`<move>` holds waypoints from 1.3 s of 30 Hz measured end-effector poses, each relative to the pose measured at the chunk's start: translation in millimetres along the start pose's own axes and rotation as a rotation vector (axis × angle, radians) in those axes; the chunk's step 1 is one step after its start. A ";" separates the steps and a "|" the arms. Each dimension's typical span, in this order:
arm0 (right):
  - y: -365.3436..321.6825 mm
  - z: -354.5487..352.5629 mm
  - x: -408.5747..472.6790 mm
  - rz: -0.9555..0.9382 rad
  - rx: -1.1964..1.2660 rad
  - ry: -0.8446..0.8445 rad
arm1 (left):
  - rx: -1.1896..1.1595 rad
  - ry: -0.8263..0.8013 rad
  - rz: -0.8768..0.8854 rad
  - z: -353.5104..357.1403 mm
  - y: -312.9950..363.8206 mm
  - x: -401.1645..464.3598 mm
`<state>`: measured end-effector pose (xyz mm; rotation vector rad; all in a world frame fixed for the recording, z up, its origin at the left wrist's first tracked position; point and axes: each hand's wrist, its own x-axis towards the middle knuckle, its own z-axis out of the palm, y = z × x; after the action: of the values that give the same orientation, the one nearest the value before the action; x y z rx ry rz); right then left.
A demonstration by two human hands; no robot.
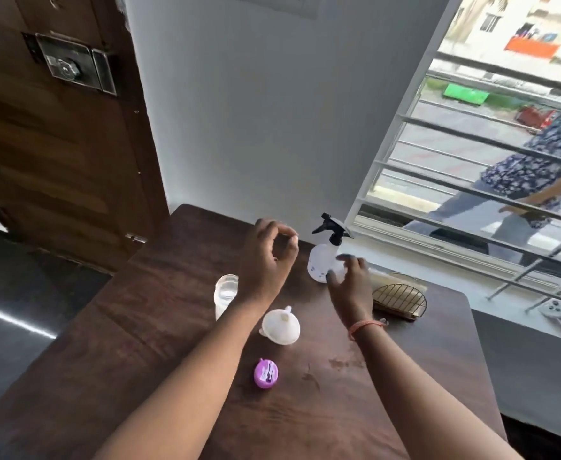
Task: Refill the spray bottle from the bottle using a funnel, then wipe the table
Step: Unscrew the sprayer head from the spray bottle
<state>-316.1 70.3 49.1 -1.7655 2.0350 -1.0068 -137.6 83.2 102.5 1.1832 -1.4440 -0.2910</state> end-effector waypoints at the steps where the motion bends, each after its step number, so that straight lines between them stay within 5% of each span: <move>1: 1.9 -2.7 13.2 -0.006 -0.007 0.021 | 0.001 -0.021 -0.014 8.4 -1.2 0.2; 5: 6.0 1.7 63.9 -0.062 0.022 0.034 | -0.001 -0.120 -0.182 44.2 -21.3 -1.8; 11: 1.6 27.5 101.8 -0.090 -0.130 -0.177 | -0.001 -0.307 -0.459 84.4 -45.7 -7.5; 16: 3.7 30.4 94.3 -0.055 -0.149 -0.069 | 0.012 -0.516 -0.564 92.3 -53.0 -19.2; 32: -19.5 -58.9 21.1 -0.037 -0.033 -0.039 | 0.073 -0.604 -0.459 94.8 5.0 -84.7; 39: -3.7 -79.0 -17.9 -0.074 0.041 -0.124 | 0.012 -0.639 -0.555 90.3 26.5 -107.6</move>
<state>-357.2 112.9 104.5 -1.8457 1.8753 -0.9282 -249.1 138.9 32.5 1.5721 -1.6157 -1.1256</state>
